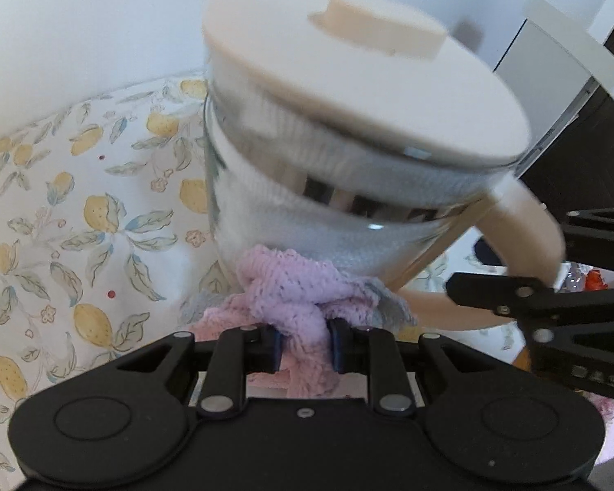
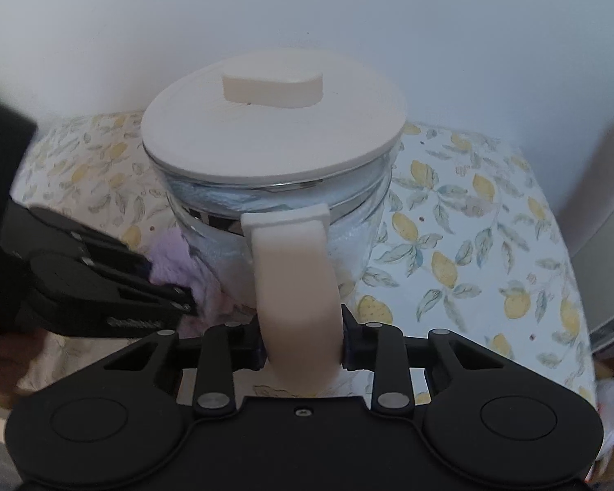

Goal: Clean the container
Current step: 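Rub the cloth around the jug side while the right gripper tilts the jug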

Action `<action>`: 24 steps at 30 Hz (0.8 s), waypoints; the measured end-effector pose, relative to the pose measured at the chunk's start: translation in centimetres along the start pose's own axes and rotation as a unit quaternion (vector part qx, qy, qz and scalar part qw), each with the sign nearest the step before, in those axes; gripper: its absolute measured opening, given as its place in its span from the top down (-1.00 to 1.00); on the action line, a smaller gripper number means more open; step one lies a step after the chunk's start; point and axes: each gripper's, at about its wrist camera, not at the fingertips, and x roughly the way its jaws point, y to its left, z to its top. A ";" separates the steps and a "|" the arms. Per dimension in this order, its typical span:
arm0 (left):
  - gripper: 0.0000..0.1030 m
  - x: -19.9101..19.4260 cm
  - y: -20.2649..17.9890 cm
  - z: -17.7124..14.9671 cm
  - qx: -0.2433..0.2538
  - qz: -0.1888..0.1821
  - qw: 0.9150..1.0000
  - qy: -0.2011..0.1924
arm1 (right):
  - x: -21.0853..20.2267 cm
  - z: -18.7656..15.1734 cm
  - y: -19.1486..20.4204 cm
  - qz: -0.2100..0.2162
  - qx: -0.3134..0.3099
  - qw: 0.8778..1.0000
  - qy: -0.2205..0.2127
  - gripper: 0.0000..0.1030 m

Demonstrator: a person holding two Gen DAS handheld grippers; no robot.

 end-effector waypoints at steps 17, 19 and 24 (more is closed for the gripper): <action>0.60 -4.3 -3.3 2.2 -0.002 -0.014 1.000 -0.026 | -0.5 0.0 -3.1 0.051 -0.069 0.996 0.002 0.30; 0.60 -4.2 -3.4 2.2 0.002 -0.009 1.000 -0.026 | -0.6 -0.1 -3.1 0.053 -0.072 0.996 0.002 0.30; 0.60 -3.6 -3.3 2.1 0.003 -0.008 1.000 -0.021 | -0.7 -0.1 -3.3 0.058 -0.071 0.996 0.002 0.30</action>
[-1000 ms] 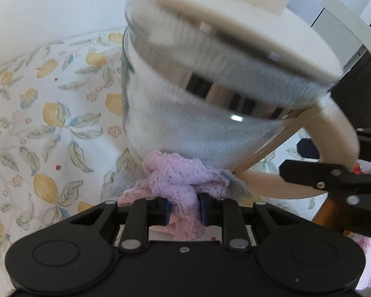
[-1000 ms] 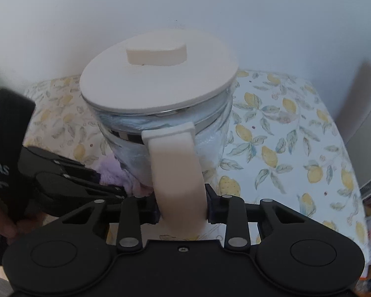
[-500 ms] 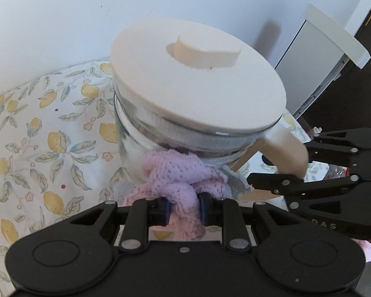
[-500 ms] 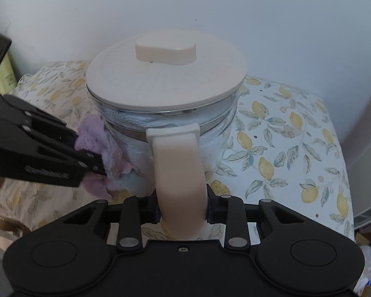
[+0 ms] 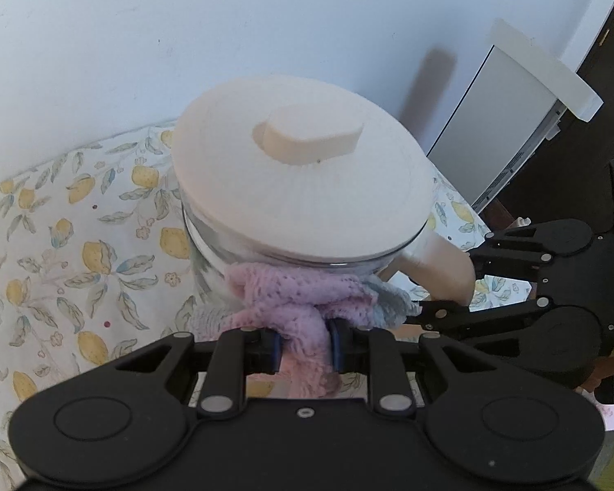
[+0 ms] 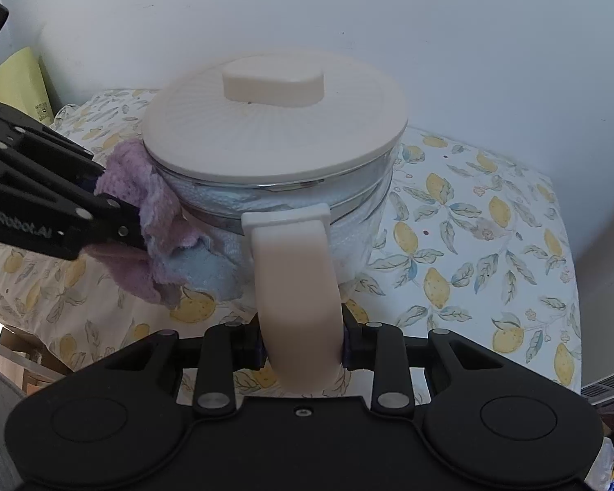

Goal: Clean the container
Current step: 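Rub the cloth around the jug side while the right gripper tilts the jug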

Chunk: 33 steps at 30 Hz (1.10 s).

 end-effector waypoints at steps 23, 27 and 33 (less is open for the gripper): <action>0.58 8.2 3.9 -2.9 0.017 -0.035 0.998 0.053 | 0.6 0.4 -0.4 -0.072 0.071 0.994 0.042 0.26; 0.54 9.2 4.2 -3.2 0.014 -0.044 0.997 0.055 | 0.5 0.5 -0.1 -0.094 0.060 0.992 0.052 0.26; 0.55 9.5 4.6 -3.4 0.016 -0.058 0.997 0.056 | -0.4 1.4 -0.3 -0.091 0.035 0.992 0.078 0.23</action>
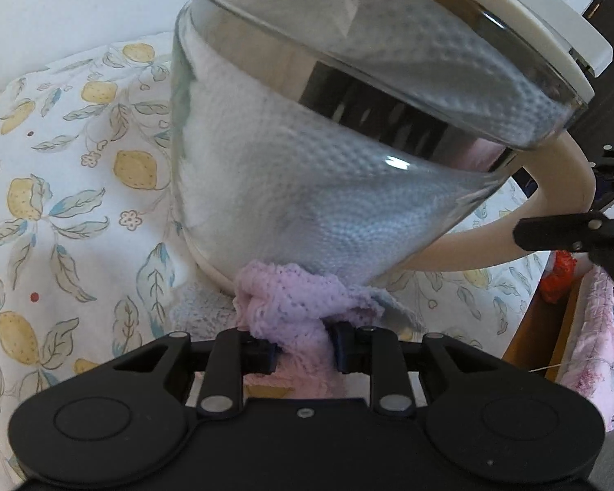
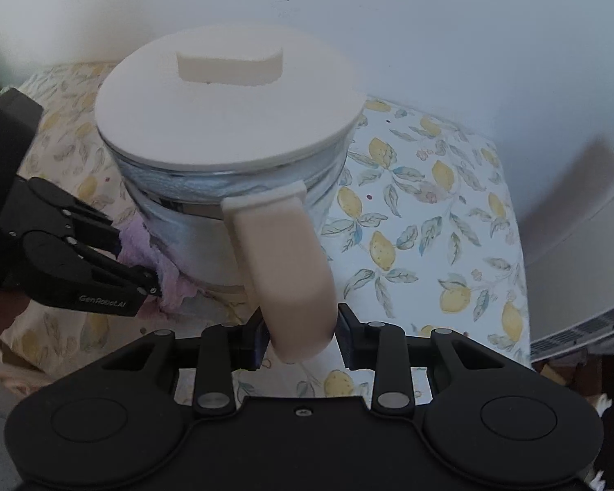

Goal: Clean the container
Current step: 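Rub the cloth around the jug side while the right gripper tilts the jug, then rotate the jug with the right gripper while the left gripper wipes its side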

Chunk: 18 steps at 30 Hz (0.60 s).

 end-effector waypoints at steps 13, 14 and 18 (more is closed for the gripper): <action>0.56 -3.7 -0.5 0.5 0.007 0.005 1.000 -0.030 | -1.1 4.1 -0.1 0.032 -0.048 0.997 0.042 0.11; 0.56 -4.3 -0.7 0.7 0.012 0.007 0.999 -0.035 | -1.1 4.4 0.1 0.035 -0.055 0.997 0.043 0.11; 0.56 -6.3 -1.5 1.0 0.031 0.014 0.998 -0.053 | -1.0 4.9 0.6 0.038 -0.081 0.995 0.053 0.22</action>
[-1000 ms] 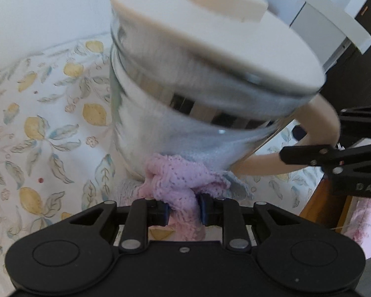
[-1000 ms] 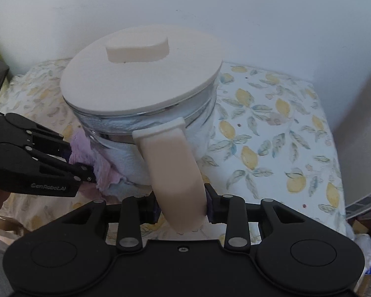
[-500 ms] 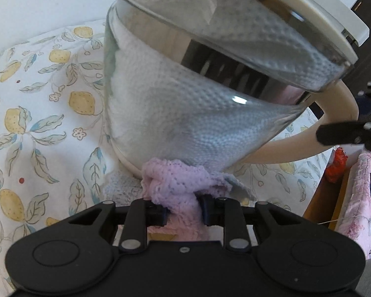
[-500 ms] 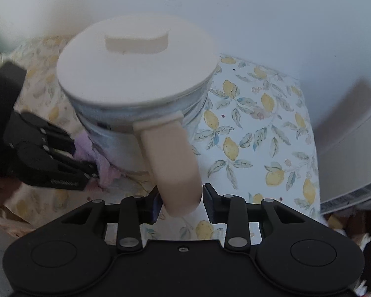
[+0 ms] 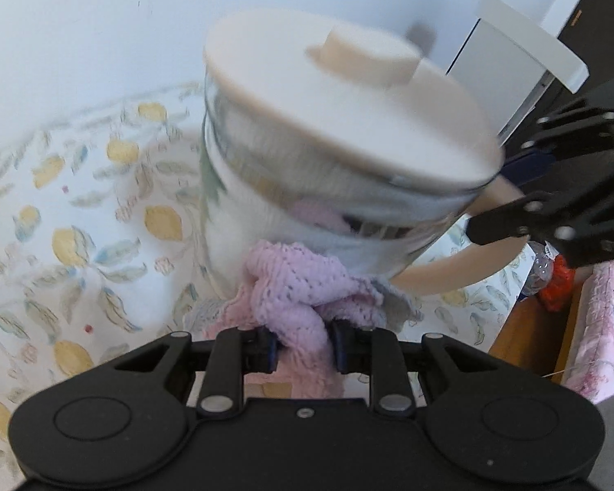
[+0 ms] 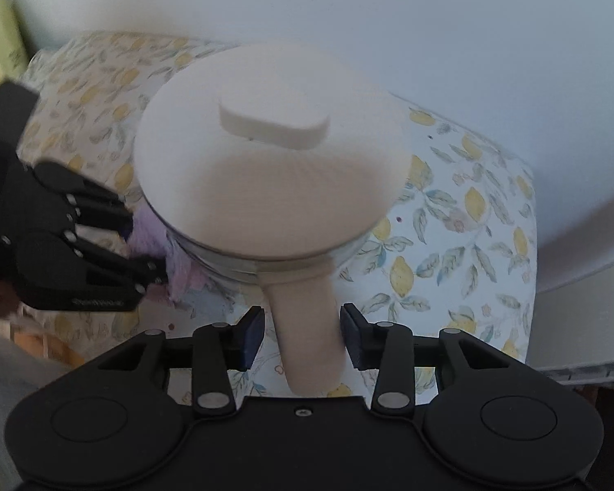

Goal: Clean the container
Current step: 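Rotate the jug with the right gripper while the left gripper wipes its side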

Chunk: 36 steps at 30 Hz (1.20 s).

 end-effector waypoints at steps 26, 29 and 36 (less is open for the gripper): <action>0.55 -4.4 -1.2 1.8 -0.029 0.059 0.997 -0.041 | 0.5 0.2 1.1 0.016 -0.233 0.972 -0.034 0.26; 0.55 -4.3 -1.4 1.7 -0.035 0.073 0.996 -0.038 | 0.6 0.2 1.1 0.025 -0.268 0.962 -0.042 0.24; 0.55 -4.2 -1.4 0.8 -0.065 0.100 0.992 -0.039 | 0.8 1.3 0.9 0.056 -0.328 0.941 -0.061 0.25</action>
